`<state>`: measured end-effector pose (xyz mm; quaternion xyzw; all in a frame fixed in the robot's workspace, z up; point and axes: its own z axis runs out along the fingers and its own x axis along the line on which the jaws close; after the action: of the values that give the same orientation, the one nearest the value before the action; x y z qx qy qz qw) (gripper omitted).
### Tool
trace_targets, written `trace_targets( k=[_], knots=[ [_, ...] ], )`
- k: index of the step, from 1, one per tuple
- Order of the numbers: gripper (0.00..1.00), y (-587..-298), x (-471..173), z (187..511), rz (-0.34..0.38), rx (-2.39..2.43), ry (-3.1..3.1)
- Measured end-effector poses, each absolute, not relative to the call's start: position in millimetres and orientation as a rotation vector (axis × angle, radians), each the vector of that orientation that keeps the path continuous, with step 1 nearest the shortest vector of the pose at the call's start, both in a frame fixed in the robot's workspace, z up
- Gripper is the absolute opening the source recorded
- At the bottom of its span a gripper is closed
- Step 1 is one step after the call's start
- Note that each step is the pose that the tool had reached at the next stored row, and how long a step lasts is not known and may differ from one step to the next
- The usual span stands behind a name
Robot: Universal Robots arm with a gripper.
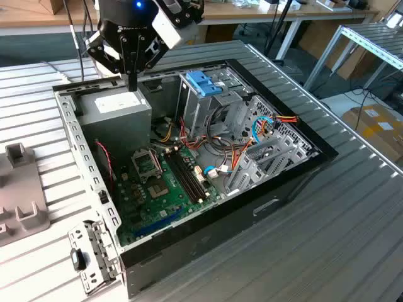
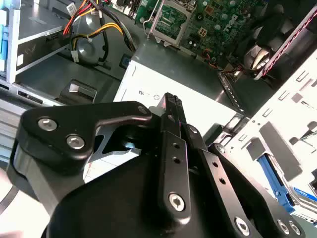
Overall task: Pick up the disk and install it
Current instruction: 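Reach for the disk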
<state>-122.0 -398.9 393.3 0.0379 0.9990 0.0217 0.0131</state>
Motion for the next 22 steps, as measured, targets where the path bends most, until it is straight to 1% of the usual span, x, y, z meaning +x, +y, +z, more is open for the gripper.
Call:
trace_targets(
  k=[22],
  knots=[
    [0.11,-398.9,-126.7,393.3,0.068,0.118,3.113]
  ],
)
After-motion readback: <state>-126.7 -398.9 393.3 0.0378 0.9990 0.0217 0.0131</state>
